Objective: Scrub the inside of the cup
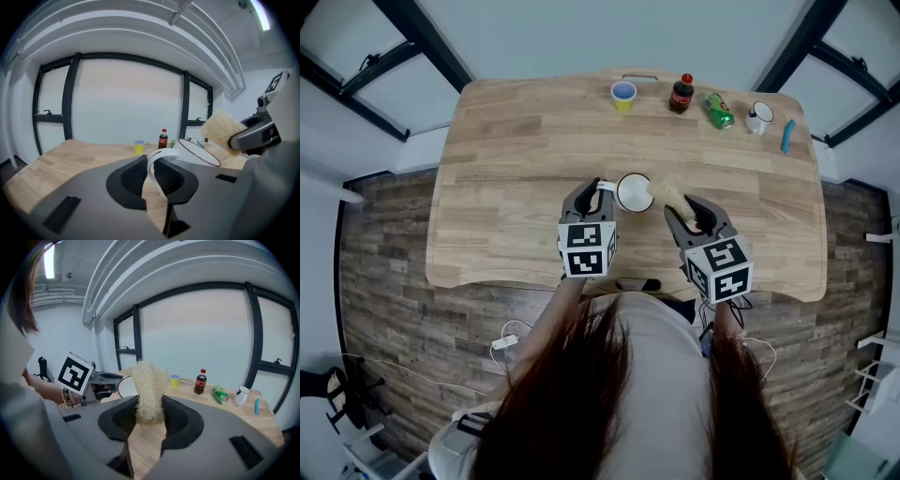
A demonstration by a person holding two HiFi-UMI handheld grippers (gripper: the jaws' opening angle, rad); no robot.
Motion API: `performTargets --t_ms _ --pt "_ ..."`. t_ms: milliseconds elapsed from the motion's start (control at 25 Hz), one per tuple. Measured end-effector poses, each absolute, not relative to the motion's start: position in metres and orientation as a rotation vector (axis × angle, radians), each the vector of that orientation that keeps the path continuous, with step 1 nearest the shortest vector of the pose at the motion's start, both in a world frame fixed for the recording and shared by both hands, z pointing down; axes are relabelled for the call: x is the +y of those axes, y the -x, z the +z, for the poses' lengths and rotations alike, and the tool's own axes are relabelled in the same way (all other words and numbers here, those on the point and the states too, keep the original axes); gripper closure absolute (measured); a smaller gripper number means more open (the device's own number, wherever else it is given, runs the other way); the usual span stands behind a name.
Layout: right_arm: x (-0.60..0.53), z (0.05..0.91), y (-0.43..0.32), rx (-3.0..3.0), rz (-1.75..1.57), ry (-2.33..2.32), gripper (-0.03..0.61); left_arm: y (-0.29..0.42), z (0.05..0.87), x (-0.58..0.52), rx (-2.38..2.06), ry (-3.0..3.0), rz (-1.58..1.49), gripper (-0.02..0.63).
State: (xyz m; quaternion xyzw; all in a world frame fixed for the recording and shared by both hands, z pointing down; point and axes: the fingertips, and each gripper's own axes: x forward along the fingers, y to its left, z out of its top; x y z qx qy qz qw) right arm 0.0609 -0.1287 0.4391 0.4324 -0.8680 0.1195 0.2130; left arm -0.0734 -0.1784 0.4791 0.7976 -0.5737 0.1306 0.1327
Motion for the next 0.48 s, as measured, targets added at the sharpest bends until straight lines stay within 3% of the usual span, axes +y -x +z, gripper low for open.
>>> performTargets --t_ms 480 --pt "-0.121 0.446 -0.045 -2.358 0.259 -1.085 0.431 0.073 0.471 -0.177 -1.7 -2.372 0.457 0.568"
